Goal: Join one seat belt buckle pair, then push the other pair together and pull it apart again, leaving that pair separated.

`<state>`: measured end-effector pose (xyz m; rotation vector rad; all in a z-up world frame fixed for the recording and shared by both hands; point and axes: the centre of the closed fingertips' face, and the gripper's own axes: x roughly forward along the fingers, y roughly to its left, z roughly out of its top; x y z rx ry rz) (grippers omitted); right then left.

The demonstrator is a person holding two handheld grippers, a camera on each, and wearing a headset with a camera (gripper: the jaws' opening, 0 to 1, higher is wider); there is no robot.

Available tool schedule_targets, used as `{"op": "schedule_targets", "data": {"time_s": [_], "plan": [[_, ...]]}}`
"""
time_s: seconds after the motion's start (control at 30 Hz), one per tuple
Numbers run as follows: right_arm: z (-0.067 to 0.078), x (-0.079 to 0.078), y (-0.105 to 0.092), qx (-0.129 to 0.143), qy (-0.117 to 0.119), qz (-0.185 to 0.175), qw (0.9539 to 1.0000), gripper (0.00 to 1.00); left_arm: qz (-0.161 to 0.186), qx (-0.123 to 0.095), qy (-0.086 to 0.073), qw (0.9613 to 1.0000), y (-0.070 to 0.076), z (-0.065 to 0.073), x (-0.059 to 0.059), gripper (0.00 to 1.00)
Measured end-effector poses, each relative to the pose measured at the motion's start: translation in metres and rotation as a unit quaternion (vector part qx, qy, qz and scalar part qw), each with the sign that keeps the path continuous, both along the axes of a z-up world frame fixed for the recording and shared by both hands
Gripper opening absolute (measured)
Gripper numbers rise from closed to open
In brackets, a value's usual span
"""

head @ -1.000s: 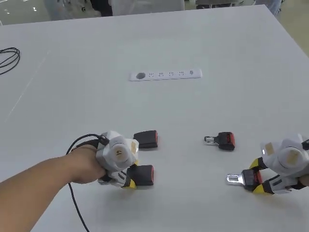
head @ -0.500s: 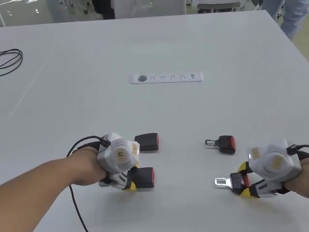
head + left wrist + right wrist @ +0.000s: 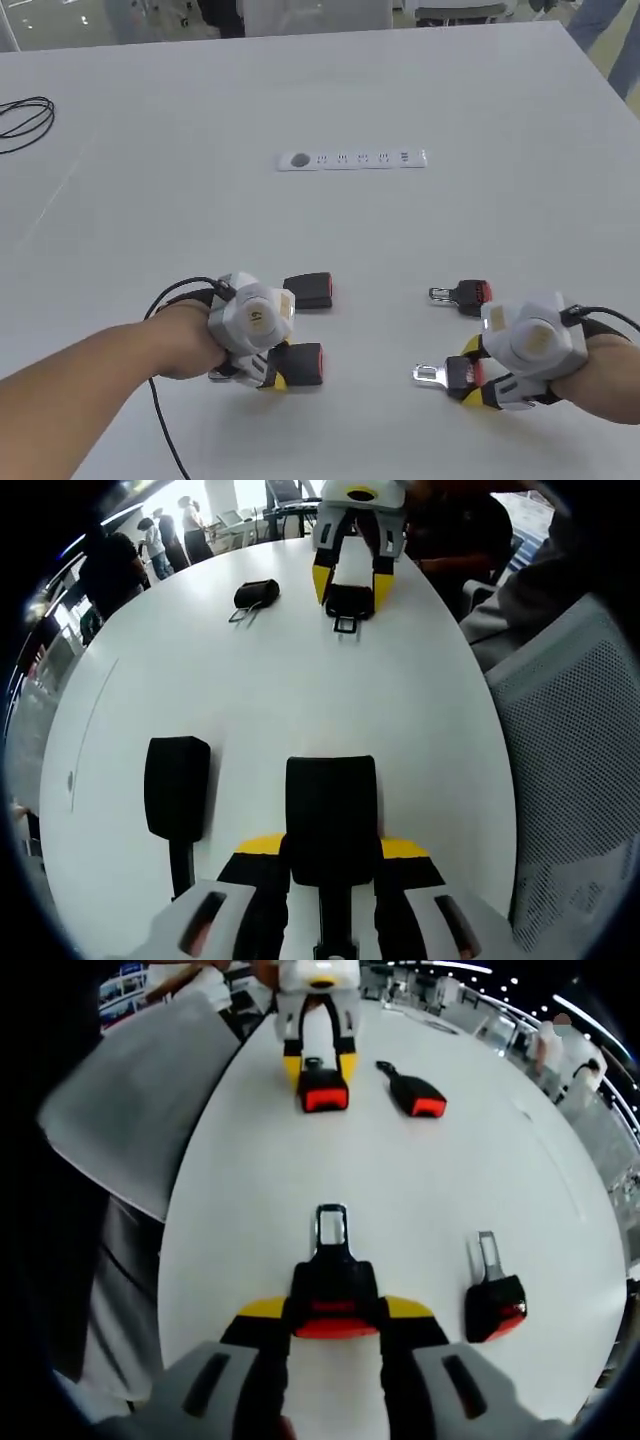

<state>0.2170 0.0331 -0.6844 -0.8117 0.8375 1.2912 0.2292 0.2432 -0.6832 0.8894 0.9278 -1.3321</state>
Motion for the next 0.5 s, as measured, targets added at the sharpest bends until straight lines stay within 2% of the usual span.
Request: {"op": "schedule_targets", "data": {"time_s": [0.5], "plan": [[0.001,0.004,0.048,0.024,-0.001,0.010,0.9997,0.35,-0.001,0.000,-0.002,1.0000,0.000,0.000,0.000,0.33]]}}
